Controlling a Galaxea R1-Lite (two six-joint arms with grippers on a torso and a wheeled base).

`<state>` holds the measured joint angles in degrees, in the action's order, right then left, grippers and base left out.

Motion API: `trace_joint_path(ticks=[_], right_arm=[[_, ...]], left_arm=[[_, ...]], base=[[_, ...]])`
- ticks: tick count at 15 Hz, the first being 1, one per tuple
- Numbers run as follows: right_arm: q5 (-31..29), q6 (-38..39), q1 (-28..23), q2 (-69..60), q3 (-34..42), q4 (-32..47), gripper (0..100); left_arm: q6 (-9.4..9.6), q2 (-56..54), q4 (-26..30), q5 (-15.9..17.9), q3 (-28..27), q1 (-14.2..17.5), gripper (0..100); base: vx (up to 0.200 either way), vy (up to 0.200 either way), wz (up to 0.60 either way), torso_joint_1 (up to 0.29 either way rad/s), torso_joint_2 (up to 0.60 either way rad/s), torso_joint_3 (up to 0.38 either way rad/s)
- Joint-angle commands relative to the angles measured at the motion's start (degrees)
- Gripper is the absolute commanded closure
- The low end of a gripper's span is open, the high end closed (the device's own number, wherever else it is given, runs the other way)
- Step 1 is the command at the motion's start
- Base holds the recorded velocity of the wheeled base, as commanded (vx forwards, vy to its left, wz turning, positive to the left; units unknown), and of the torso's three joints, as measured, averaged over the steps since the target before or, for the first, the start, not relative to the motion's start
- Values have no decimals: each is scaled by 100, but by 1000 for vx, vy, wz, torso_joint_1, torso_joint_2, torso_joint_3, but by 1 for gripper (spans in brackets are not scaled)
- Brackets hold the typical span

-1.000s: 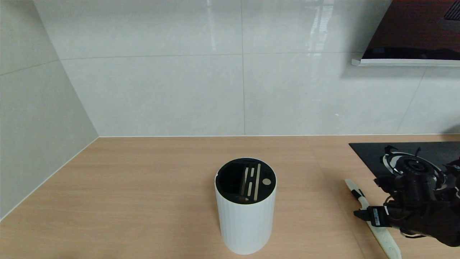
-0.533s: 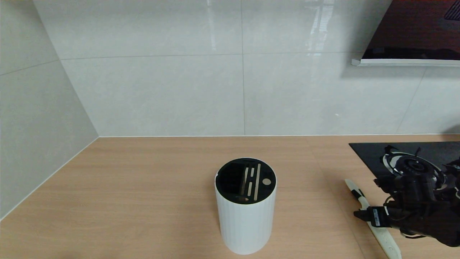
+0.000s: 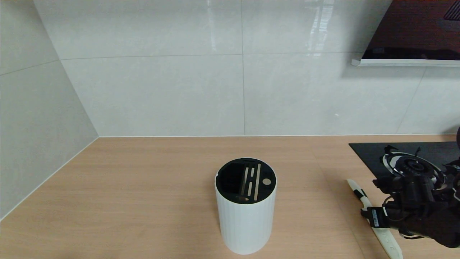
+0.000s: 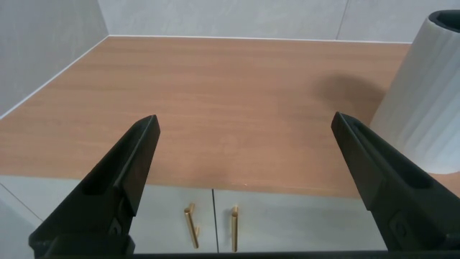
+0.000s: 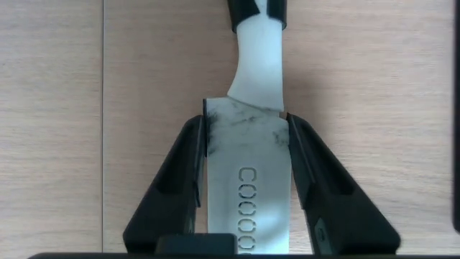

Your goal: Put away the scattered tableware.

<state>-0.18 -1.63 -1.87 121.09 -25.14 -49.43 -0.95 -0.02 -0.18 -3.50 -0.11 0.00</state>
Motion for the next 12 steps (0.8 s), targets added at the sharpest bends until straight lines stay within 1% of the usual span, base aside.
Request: trace_joint_path(ticks=[1, 4, 7, 8, 9, 10, 12], right_arm=[[1, -4, 2, 20, 0, 21, 100], [1, -4, 2, -77, 0, 21, 100], [18, -4, -7, -1087, 105, 21, 100], [18, -4, -7, -1087, 105, 21, 100], [62, -4, 63, -1808, 202, 30, 100], [62, -4, 125, -2054, 193, 30, 100], [27, -4, 371, -2450, 62, 30, 100]], left_arm=[[-2, 2, -8, -2, -7, 0, 0], [-2, 2, 1, -2, -7, 0, 0], [-2, 2, -8, -2, 2, 0, 0], [-2, 2, -8, -2, 2, 0, 0], [-2, 2, 1, -2, 2, 0, 0], [-2, 2, 1, -2, -7, 0, 0], [139, 2, 1, 16, 2, 0, 0]], base=[[0, 0, 0, 0, 0, 0], [0, 0, 0, 0, 0, 0], [0, 0, 0, 0, 0, 0], [0, 0, 0, 0, 0, 0], [0, 0, 0, 0, 0, 0], [0, 0, 0, 0, 0, 0], [0, 0, 0, 0, 0, 0]])
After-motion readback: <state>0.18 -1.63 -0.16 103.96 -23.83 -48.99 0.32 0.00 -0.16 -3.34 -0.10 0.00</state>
